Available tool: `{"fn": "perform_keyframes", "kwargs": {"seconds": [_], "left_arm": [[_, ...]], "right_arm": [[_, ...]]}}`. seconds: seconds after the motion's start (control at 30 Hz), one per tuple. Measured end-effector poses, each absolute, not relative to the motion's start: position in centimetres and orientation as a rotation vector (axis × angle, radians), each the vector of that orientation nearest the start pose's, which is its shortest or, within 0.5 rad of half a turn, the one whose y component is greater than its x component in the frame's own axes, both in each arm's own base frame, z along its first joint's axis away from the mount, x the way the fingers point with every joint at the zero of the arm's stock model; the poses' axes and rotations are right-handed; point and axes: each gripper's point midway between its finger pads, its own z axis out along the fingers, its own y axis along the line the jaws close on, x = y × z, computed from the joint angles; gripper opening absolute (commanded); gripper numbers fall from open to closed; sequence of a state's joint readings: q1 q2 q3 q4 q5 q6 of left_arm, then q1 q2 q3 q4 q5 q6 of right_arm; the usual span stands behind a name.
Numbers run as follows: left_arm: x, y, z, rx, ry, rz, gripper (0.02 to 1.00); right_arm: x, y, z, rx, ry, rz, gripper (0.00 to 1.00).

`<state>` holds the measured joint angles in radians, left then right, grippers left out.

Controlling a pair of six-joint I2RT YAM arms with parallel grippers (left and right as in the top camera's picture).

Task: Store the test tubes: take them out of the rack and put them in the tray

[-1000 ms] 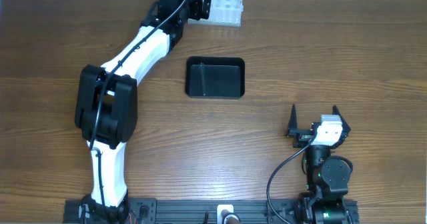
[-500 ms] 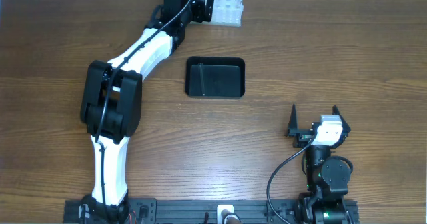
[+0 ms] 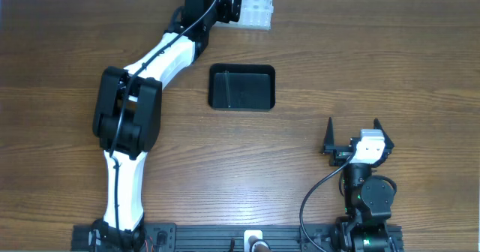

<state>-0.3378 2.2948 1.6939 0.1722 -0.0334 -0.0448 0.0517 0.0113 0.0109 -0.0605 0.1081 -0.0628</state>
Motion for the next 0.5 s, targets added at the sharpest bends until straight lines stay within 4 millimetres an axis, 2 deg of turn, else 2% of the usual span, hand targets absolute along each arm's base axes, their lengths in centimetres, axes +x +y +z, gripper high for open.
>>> {"fn": "perform_keyframes", "kwargs": {"seconds": [0.2, 0.5], "left_arm": [[62.0, -21.4, 10.2, 0.281, 2.009, -0.218, 1.000], [62.1, -21.7, 10.4, 0.284, 1.994, -0.225, 1.000]], "right_arm": [[24.6, -0.6, 16.2, -0.011, 1.632, -0.097, 0.993], [24.6, -0.6, 16.2, -0.011, 1.632, -0.097, 0.993]]}}
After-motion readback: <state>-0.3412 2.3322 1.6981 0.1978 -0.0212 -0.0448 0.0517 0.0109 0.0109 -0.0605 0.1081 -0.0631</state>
